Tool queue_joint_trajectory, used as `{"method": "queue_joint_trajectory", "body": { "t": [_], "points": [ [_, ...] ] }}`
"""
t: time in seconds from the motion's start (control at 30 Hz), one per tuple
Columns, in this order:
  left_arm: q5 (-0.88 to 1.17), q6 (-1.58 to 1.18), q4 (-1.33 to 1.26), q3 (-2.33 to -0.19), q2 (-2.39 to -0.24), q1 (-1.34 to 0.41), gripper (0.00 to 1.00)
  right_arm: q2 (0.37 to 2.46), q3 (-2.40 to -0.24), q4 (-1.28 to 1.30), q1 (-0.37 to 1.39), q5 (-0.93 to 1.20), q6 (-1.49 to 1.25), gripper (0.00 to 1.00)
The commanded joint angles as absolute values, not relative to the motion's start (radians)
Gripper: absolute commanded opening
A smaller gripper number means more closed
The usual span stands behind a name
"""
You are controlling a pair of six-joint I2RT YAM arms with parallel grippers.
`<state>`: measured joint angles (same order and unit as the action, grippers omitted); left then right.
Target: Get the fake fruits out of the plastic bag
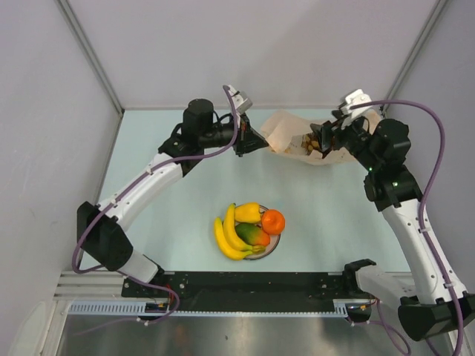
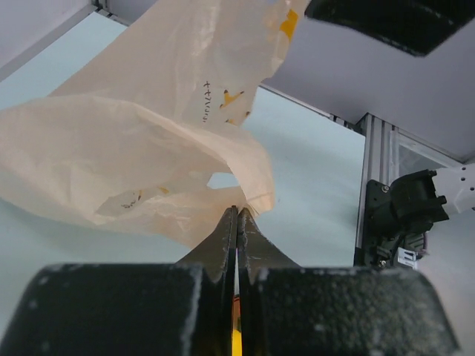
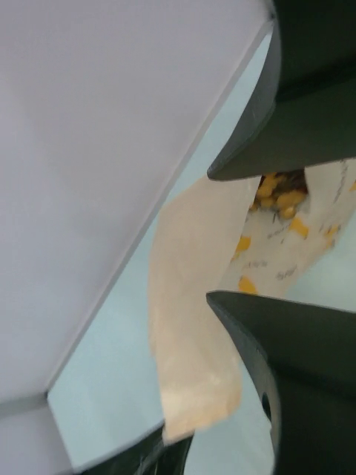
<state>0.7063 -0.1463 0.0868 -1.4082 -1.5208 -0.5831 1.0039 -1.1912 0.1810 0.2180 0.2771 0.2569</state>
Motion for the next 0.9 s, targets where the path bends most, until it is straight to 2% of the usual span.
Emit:
{"method": "queue_joint_trajectory", "body": {
  "t": [0.0, 0.03, 0.1, 0.2, 0.3, 0.4, 0.5, 0.57, 0.6, 0.67, 0.77, 0.87],
  "points": [
    [0.709, -0.160, 0.072, -1.381, -1.477, -0.598, 0.00, 1.046, -1.229, 0.234, 0.299, 0.342, 0.343, 0.56],
    [0.703, -0.156, 0.074, -1.361, -1.476, -0.598, 0.00, 1.066, -1.229, 0.280, 0.299, 0.345, 0.347, 0.47],
    [0.696, -0.155, 0.066, -1.336, -1.459, -0.598, 0.00, 1.095, -1.229, 0.313, 0.292, 0.333, 0.342, 0.42],
    [0.690, -0.160, 0.054, -1.296, -1.441, -0.598, 0.00, 1.160, -1.229, 0.318, 0.264, 0.319, 0.339, 0.27],
    [0.687, -0.161, 0.049, -1.270, -1.430, -0.598, 0.00, 1.215, -1.229, 0.276, 0.259, 0.235, 0.340, 0.16],
    [0.680, -0.167, 0.038, -1.252, -1.425, -0.598, 0.00, 1.252, -1.229, 0.297, 0.264, 0.235, 0.393, 0.10],
    [0.680, -0.182, 0.021, -1.247, -1.430, -0.600, 0.00, 1.240, -1.229, 0.333, 0.270, 0.284, 0.400, 0.10],
    [0.673, -0.187, 0.015, -1.250, -1.437, -0.600, 0.00, 1.200, -1.229, 0.347, 0.285, 0.308, 0.388, 0.15],
    [0.670, -0.192, 0.014, -1.252, -1.439, -0.600, 0.00, 1.186, -1.229, 0.354, 0.293, 0.311, 0.381, 0.23],
    [0.664, -0.202, 0.008, -1.250, -1.446, -0.600, 0.00, 1.160, -1.229, 0.367, 0.311, 0.345, 0.370, 0.26],
    [0.664, -0.224, 0.003, -1.256, -1.456, -0.600, 0.00, 1.140, -1.227, 0.432, 0.351, 0.339, 0.386, 0.22],
    [0.669, -0.239, 0.005, -1.269, -1.459, -0.600, 0.00, 1.161, -1.218, 0.503, 0.360, 0.301, 0.413, 0.14]
  ]
}}
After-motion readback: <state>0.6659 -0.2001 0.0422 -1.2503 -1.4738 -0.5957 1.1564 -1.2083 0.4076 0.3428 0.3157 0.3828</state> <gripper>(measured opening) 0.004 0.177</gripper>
